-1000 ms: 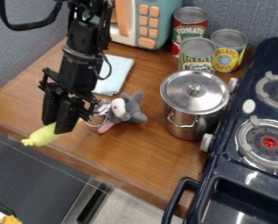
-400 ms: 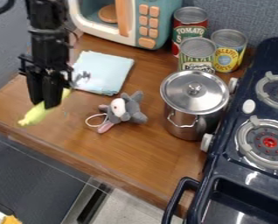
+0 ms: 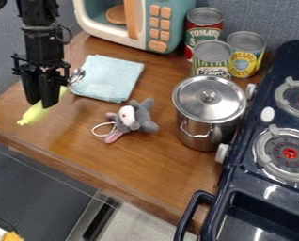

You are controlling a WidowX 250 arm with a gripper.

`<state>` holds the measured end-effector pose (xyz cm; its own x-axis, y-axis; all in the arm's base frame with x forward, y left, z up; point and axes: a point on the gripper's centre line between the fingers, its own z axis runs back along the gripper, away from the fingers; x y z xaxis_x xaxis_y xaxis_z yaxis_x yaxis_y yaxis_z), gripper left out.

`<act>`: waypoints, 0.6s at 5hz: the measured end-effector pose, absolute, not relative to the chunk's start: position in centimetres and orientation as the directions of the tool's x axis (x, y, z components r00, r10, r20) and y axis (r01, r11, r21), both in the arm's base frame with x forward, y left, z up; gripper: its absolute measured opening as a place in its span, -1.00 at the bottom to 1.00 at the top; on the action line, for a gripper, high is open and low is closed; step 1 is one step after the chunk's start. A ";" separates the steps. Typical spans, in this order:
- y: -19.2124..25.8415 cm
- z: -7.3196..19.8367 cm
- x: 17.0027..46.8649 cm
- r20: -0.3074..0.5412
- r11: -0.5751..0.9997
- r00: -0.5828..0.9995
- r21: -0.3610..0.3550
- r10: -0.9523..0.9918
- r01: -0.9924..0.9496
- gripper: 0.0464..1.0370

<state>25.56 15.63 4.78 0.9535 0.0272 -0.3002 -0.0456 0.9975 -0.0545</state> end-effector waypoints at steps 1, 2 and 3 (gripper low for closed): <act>15.9 4.6 26.2 -0.273 1.000 0.962 -0.016 0.006 -0.011 -0.39; 16.0 2.9 26.5 -0.208 0.999 0.978 0.023 -0.019 0.024 -0.39; 16.2 1.8 26.9 -0.048 1.000 0.999 -0.018 0.022 -0.022 -0.39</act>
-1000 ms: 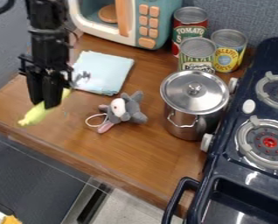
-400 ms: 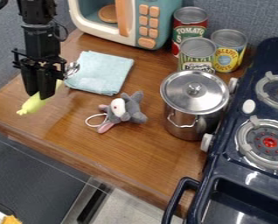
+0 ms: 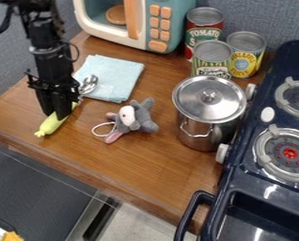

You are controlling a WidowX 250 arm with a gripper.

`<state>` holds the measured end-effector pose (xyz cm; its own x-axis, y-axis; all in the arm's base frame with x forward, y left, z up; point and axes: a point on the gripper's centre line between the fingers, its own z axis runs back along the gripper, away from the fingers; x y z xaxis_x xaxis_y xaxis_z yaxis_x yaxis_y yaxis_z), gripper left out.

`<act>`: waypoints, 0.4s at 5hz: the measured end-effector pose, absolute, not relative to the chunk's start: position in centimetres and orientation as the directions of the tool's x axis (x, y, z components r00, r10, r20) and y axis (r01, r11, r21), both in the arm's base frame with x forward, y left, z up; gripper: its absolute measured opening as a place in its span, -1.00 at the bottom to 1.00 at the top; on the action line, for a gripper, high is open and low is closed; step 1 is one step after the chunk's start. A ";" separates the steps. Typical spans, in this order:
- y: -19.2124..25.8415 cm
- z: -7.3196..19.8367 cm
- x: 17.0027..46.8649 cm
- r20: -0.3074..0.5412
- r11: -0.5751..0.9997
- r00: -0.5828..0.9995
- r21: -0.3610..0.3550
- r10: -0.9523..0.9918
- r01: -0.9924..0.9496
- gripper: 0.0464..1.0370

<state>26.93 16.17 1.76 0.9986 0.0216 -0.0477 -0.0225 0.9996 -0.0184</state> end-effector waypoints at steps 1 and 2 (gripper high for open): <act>16.4 1.6 27.1 -0.010 0.997 0.999 -0.064 0.044 -0.045 -0.29; 16.4 1.0 27.3 -0.001 0.994 0.999 -0.096 0.054 -0.054 0.36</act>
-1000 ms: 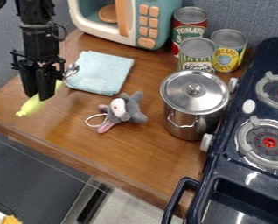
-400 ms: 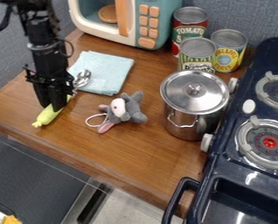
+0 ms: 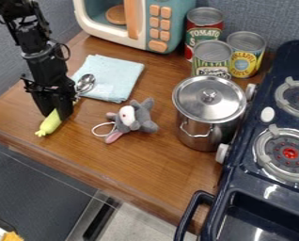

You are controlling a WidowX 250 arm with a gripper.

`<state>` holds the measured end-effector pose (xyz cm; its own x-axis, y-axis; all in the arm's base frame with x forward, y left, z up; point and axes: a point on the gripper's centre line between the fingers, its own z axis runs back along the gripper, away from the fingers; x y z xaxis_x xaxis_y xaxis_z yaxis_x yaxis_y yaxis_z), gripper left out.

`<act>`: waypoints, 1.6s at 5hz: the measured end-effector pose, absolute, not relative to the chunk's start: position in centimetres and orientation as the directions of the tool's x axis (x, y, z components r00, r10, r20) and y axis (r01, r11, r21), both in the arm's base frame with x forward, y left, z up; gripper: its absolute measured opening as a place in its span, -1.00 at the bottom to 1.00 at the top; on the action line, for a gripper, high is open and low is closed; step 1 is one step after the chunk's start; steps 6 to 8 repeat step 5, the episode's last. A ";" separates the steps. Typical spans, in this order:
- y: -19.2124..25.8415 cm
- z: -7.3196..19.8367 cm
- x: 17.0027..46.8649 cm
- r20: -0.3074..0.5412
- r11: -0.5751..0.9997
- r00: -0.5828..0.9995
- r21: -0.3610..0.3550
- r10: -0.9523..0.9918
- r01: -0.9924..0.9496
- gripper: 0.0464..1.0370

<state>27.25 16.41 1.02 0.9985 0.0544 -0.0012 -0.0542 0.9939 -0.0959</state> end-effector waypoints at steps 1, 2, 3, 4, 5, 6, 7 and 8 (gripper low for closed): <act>16.3 1.3 26.9 -0.007 0.991 0.998 -0.122 0.061 -0.062 0.89; 16.4 5.5 27.6 0.060 0.994 0.996 -0.083 0.069 -0.064 0.93; 15.7 8.1 28.0 0.092 0.998 0.994 -0.033 0.061 -0.059 0.92; 15.8 8.6 27.6 0.071 0.998 0.996 0.003 0.060 -0.060 0.92; 15.5 9.2 27.9 0.024 0.999 1.000 0.043 0.019 -0.020 0.92; 15.5 9.2 27.9 0.024 0.999 1.000 0.043 0.019 -0.020 0.92; 15.5 9.2 27.9 0.024 0.999 1.000 0.043 0.019 -0.020 0.92; 15.5 9.2 27.9 0.024 0.999 1.000 0.043 0.019 -0.020 0.92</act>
